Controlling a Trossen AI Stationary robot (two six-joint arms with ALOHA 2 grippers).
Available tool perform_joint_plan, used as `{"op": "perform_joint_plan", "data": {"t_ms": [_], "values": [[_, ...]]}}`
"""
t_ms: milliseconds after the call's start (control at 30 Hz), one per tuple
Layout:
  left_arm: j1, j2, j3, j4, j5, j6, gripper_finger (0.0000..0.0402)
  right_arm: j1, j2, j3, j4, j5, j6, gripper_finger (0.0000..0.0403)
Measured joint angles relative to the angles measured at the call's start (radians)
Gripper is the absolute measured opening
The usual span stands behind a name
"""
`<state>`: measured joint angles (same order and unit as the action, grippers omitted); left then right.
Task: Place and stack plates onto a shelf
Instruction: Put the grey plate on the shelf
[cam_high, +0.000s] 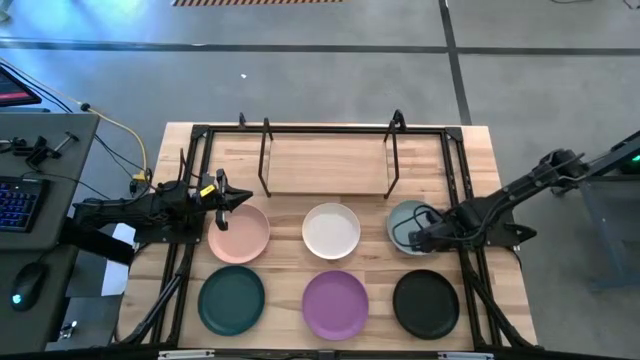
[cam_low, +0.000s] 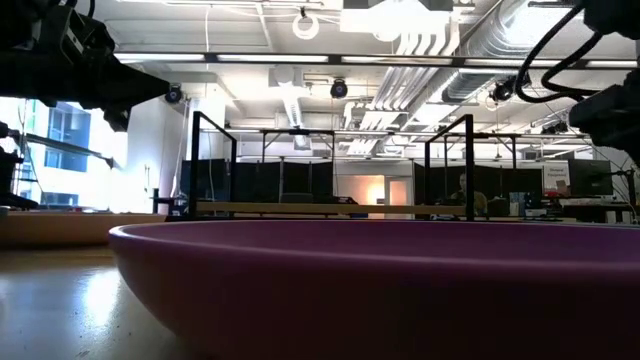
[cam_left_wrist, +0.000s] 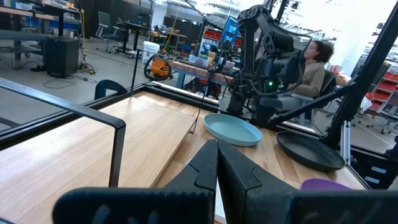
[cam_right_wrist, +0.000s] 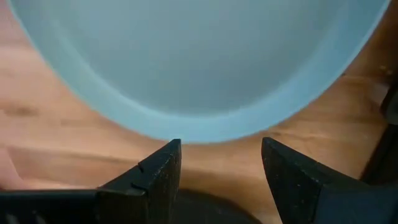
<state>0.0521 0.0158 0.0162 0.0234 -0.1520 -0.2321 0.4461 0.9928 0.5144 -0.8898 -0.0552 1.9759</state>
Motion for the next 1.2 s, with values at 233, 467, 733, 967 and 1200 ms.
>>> {"op": "perform_joint_plan", "data": {"t_ms": [233,467,733,967,1200], "values": [[0.0,0.0,0.0,0.0,0.0,0.0,0.0,0.025,0.009,-0.007,-0.048,0.021,0.101,0.0204],[0.0,0.0,0.0,0.0,0.0,0.0,0.0,0.062,0.011,-0.007,-0.076,0.058,0.198,0.0204],[0.0,0.0,0.0,0.0,0.0,0.0,0.0,0.069,0.083,-0.007,-0.081,0.065,0.254,0.0204],[0.0,0.0,0.0,0.0,0.0,0.0,0.0,0.068,0.172,-0.007,-0.069,0.073,0.275,0.0204],[0.0,0.0,0.0,0.0,0.0,0.0,0.0,0.068,0.253,-0.004,-0.025,0.066,0.275,0.0188]]}}
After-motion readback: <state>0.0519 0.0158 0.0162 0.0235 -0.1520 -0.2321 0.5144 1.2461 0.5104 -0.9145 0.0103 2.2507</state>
